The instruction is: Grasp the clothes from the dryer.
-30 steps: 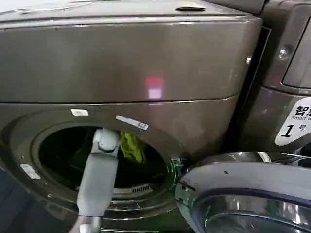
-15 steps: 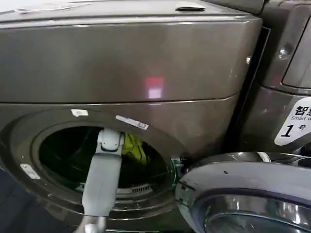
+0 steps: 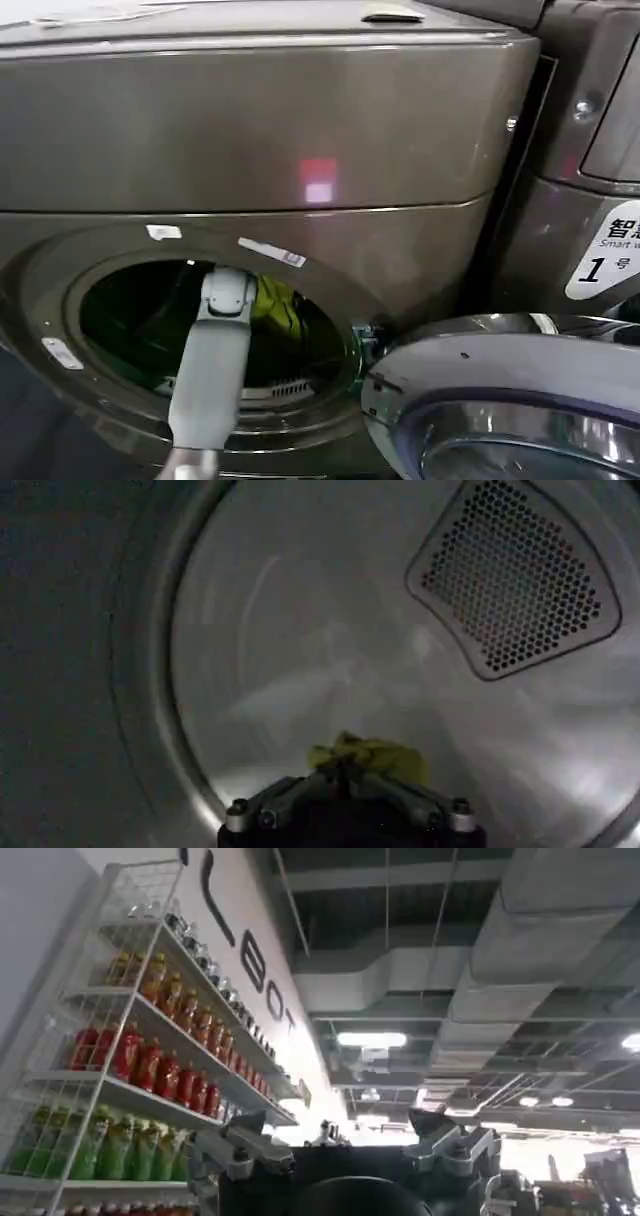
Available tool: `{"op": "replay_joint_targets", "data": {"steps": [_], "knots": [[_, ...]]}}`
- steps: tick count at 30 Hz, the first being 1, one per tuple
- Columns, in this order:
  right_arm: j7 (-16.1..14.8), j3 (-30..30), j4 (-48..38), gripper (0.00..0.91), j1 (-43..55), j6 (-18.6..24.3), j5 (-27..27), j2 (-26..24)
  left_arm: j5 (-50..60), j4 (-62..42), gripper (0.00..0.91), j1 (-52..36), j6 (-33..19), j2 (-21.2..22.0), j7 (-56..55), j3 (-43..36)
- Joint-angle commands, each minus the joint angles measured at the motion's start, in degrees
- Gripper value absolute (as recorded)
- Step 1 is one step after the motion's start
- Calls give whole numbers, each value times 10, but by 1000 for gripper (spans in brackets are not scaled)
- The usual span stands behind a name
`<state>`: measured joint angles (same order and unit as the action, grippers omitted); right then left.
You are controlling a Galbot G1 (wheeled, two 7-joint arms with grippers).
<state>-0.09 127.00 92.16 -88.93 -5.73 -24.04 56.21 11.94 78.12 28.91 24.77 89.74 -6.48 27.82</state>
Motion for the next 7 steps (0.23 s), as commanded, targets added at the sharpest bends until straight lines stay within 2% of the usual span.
{"op": "replay_joint_targets", "data": {"steps": [1,7], "knots": [[5,6,2,907,-2,-13,3,1,-5,3,0,1,-1,2,-3,-1],[3,6,3,907,-7,-13,11,5,-4,13,0,9,-1,2,0,-2]]}}
